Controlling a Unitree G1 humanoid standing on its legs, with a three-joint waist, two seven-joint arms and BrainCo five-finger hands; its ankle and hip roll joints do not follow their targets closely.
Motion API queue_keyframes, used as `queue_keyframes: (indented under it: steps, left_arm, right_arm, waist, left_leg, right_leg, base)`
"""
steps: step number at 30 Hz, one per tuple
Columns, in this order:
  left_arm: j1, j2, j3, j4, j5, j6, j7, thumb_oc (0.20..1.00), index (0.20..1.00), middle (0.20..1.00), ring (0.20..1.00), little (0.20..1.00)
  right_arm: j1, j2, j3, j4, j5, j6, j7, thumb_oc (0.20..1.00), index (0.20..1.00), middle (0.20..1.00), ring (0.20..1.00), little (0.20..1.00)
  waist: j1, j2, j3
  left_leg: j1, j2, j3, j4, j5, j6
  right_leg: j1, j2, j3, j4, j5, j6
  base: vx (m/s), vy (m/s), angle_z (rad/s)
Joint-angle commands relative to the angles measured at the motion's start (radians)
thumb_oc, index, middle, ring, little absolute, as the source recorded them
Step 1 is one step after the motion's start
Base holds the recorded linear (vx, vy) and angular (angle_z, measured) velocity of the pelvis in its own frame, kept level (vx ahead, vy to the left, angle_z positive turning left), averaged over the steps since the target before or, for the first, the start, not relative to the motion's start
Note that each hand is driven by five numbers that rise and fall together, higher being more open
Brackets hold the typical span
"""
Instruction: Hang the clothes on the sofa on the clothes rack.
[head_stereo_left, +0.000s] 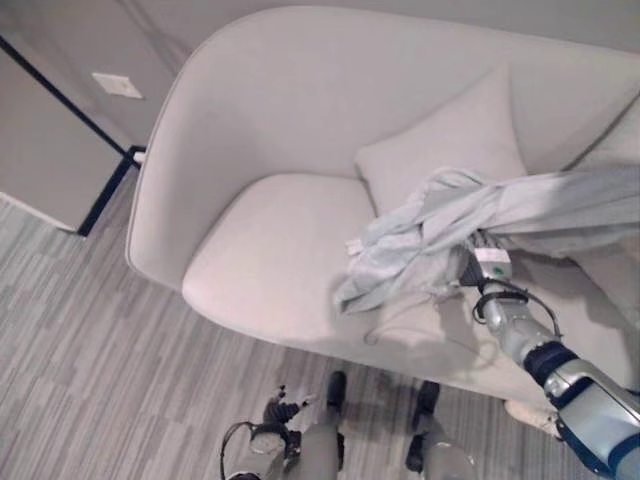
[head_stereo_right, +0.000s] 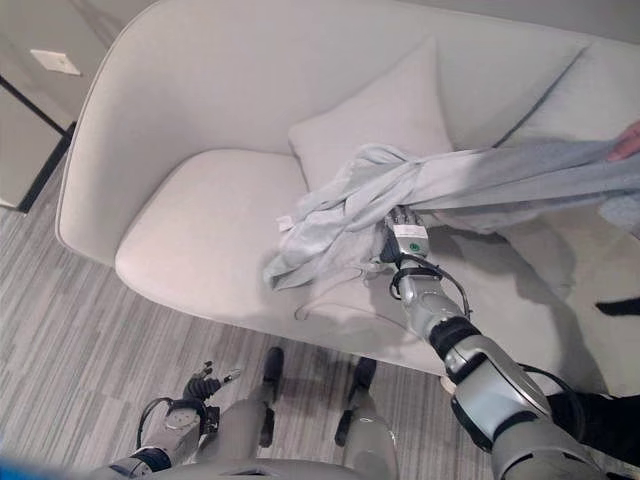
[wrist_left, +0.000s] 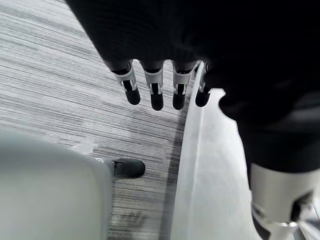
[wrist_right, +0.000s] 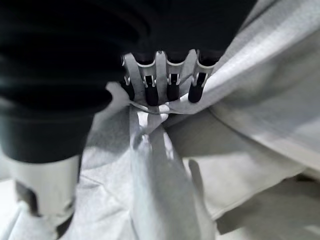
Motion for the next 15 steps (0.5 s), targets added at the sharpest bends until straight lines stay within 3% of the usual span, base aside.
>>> queue_keyframes:
  steps: [1, 15]
  left_arm:
    - [-0.051, 0.028, -0.001, 0.027, 0.064, 0.007, -0.003, 1.0, 1.0, 1.0, 1.0, 1.0]
    - [-0.001, 0.054, 0.047, 0.065, 0.15, 0.035, -0.022, 1.0, 1.0, 1.0, 1.0, 1.0]
  right_arm:
    - [-0.035, 0.058, 0.035, -0.108, -0.076, -0.079, 0.012, 1.0, 1.0, 1.0, 1.0, 1.0]
    - [0.125, 0.041, 0.023, -0.206, -0.132, -0.113, 0.071, 1.0, 1.0, 1.0, 1.0, 1.0]
  waist:
    - [0.031, -0.063, 0.035]
    - [0.015, -0.09, 0.004]
  left_leg:
    - [0.02, -0.05, 0.053, 0.021, -0.095, 0.022]
    - [0.125, -0.062, 0.058, 0.005, -0.12, 0.039]
  right_leg:
    - [-0.018, -0.096, 0.063, 0.083, -0.039, 0.055]
    - [0.012, -0.12, 0.071, 0.189, -0.083, 0.066]
  base:
    - [0.0, 0.027, -0.07]
    - [0.0, 0.004, 0.02]
